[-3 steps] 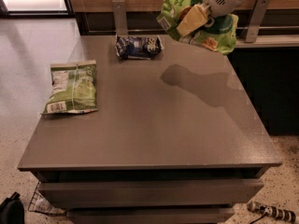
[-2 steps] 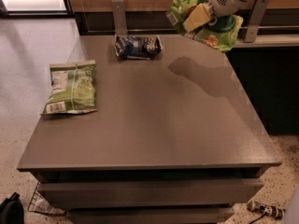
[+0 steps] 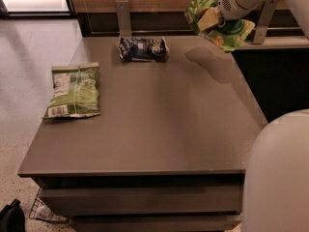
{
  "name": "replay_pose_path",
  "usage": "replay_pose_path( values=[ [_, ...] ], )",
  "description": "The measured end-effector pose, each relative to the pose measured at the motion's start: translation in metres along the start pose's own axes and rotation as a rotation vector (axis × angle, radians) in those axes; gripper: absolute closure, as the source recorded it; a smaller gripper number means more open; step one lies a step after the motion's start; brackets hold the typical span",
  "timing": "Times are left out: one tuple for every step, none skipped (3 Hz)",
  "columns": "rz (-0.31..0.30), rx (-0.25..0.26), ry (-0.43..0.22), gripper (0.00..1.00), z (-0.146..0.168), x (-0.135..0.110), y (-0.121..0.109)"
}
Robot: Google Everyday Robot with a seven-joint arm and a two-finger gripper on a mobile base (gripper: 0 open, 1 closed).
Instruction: Move green rice chip bag near blue chip bag
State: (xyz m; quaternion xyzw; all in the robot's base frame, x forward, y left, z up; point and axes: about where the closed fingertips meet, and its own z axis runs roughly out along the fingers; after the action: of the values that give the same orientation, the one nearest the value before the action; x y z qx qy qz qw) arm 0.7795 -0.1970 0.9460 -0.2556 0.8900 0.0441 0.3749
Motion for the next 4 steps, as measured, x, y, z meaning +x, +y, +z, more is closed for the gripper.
replay_pose_path(
  values=[
    [0.015, 0.052, 0.034, 1.0, 0.023, -0.002, -0.009],
    [0.002, 0.066, 0.042, 0.98, 0.059, -0.009, -0.002],
    [0.003, 0.061, 0.048, 0.67, 0.06, -0.006, -0.001],
    [0.003, 0.058, 0.051, 0.44, 0.063, -0.005, 0.0]
  ],
)
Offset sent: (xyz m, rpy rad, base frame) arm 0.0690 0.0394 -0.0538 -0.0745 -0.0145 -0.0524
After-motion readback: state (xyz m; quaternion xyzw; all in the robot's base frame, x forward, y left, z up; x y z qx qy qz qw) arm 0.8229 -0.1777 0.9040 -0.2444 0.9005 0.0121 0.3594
